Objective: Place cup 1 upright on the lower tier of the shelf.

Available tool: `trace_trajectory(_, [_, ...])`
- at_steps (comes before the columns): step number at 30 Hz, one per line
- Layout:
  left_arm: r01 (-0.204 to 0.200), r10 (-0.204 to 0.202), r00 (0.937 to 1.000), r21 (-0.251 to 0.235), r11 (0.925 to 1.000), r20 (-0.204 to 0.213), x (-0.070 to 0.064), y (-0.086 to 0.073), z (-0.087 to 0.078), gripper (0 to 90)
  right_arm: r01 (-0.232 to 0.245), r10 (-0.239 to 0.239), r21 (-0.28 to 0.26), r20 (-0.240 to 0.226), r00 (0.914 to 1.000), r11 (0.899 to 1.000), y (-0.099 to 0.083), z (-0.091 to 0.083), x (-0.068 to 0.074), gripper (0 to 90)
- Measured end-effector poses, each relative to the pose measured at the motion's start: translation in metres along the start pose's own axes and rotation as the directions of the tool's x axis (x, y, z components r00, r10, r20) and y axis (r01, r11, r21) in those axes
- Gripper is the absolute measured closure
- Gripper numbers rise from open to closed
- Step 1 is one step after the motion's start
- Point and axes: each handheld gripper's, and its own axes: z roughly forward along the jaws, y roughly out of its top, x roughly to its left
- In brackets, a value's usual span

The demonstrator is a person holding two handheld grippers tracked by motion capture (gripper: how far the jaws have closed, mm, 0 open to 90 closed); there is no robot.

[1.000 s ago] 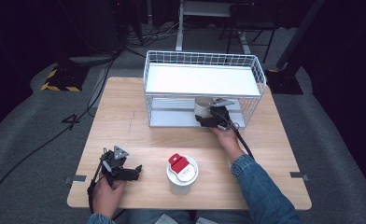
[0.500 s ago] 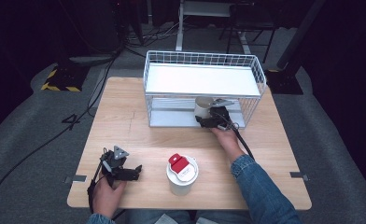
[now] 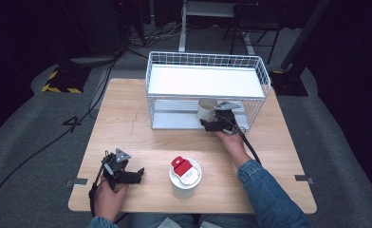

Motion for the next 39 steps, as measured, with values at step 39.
trace_trajectory(39, [-0.031,0.031,0.9992,0.001,0.9995,0.026,0.005,0.003,0.003,0.3,0.032,-0.033,-0.021,-0.073,0.9968,0.999,-0.014,-0.144,0.011,14.1])
